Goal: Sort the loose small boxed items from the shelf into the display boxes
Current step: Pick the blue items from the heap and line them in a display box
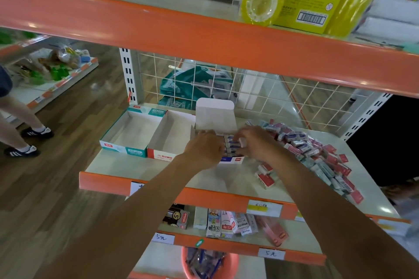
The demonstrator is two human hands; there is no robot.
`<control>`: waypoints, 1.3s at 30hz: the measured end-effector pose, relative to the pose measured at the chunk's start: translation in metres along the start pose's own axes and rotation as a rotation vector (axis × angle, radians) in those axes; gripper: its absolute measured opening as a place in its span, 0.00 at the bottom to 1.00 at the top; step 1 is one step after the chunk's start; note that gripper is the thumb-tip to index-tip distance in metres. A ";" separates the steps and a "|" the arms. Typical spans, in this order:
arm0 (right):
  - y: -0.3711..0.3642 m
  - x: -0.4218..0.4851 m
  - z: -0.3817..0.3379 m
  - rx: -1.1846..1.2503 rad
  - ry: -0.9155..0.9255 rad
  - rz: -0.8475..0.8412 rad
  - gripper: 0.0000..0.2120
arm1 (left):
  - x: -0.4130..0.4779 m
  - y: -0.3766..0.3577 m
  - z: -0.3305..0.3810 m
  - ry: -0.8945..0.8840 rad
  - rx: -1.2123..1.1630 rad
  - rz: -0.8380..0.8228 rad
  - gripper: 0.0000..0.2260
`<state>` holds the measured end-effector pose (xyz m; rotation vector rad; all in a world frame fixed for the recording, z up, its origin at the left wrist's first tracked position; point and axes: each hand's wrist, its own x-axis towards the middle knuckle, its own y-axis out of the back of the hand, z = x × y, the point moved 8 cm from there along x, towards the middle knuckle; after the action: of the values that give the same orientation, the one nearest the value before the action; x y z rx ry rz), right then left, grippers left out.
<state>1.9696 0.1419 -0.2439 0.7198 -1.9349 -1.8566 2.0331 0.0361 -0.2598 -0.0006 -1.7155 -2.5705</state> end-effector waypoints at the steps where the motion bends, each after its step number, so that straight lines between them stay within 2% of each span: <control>1: -0.001 0.000 0.000 0.021 0.013 -0.014 0.17 | 0.002 0.001 -0.002 0.013 -0.009 0.022 0.15; 5: -0.004 0.001 -0.003 0.024 0.090 -0.029 0.15 | 0.008 0.000 -0.007 -0.020 0.006 0.009 0.14; 11: -0.009 -0.001 -0.002 0.114 0.144 -0.015 0.17 | 0.011 -0.003 -0.005 -0.072 0.042 -0.023 0.14; 22: -0.009 -0.008 0.000 0.137 0.161 0.031 0.16 | 0.016 -0.001 -0.001 -0.101 0.049 -0.041 0.12; 29: -0.013 -0.010 0.003 0.044 0.121 0.003 0.18 | 0.023 0.002 0.007 -0.103 0.108 -0.143 0.11; 33: -0.003 -0.015 0.014 0.128 0.099 0.086 0.17 | 0.036 0.009 0.024 -0.108 0.098 -0.045 0.10; 39: 0.012 -0.024 0.057 0.172 0.023 0.263 0.15 | 0.060 0.008 0.061 -0.159 0.079 0.009 0.13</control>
<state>1.9537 0.2022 -0.2339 0.5033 -2.0797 -1.5350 1.9723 0.0868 -0.2268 -0.2155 -1.8640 -2.5563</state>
